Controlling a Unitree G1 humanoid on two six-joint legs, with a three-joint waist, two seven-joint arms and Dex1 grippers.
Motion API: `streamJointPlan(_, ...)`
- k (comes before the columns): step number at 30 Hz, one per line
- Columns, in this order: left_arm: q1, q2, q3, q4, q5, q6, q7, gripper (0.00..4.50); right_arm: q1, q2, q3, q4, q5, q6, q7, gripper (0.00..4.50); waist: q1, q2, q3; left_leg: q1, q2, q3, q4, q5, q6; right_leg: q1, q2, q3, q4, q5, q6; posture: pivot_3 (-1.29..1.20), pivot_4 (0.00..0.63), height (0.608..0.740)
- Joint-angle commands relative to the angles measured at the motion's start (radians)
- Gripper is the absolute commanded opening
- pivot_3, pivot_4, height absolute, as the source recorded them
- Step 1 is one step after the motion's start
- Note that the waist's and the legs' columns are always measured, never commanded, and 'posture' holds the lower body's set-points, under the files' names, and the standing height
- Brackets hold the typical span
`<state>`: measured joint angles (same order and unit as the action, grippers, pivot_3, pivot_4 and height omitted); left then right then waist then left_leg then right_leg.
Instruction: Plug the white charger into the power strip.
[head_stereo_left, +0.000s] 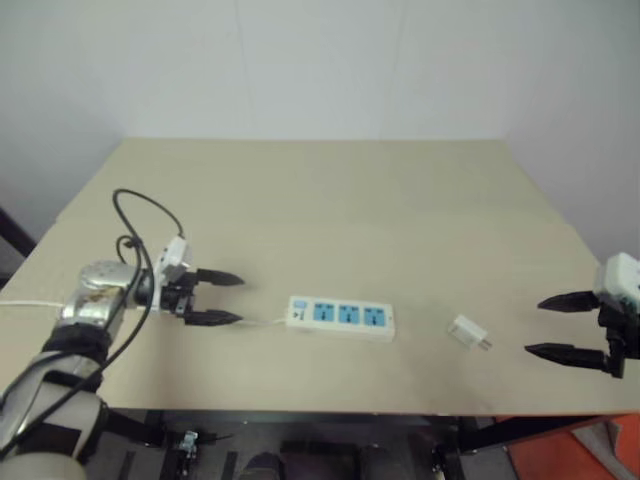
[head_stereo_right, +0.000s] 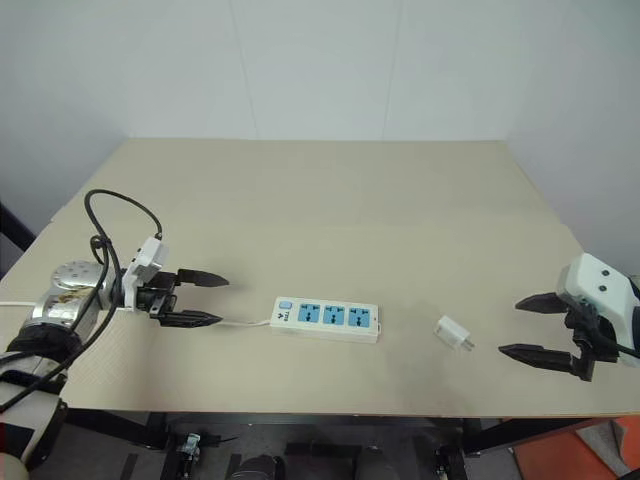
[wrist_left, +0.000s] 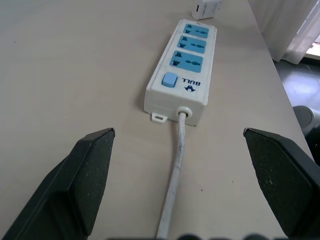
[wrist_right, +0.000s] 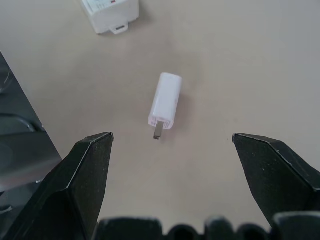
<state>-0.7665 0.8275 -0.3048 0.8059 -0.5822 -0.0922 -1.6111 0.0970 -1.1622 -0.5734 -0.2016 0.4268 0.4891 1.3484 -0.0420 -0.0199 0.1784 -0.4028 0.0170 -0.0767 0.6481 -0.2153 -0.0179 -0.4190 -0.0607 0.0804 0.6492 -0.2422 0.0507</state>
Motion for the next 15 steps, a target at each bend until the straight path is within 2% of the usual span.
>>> streamJointPlan(1, -0.029, 0.001, 0.004, 0.019, 0.0, -0.03, -0.003, 4.49, 0.009, 0.007, -0.075, -0.052, 0.033, -0.025, 0.015, 4.5, -0.001, 0.0, 0.0, 0.0, 0.0, 0.0, 0.0, 0.0, 0.0, 0.0, 0.0, 0.0, 0.0, 0.0, 0.0, 0.0, 0.15, 0.74)
streamJointPlan(15, -0.044, -0.027, -0.019, 0.053, 0.003, -0.066, -0.003, 4.49, 0.016, -0.003, -0.057, -0.038, -0.005, -0.018, -0.019, 4.5, -0.001, 0.0, 0.0, 0.001, 0.0, 0.0, 0.0, 0.0, 0.0, 0.001, 0.0, 0.0, 0.0, 0.0, 0.0, 0.0, 0.15, 0.74)
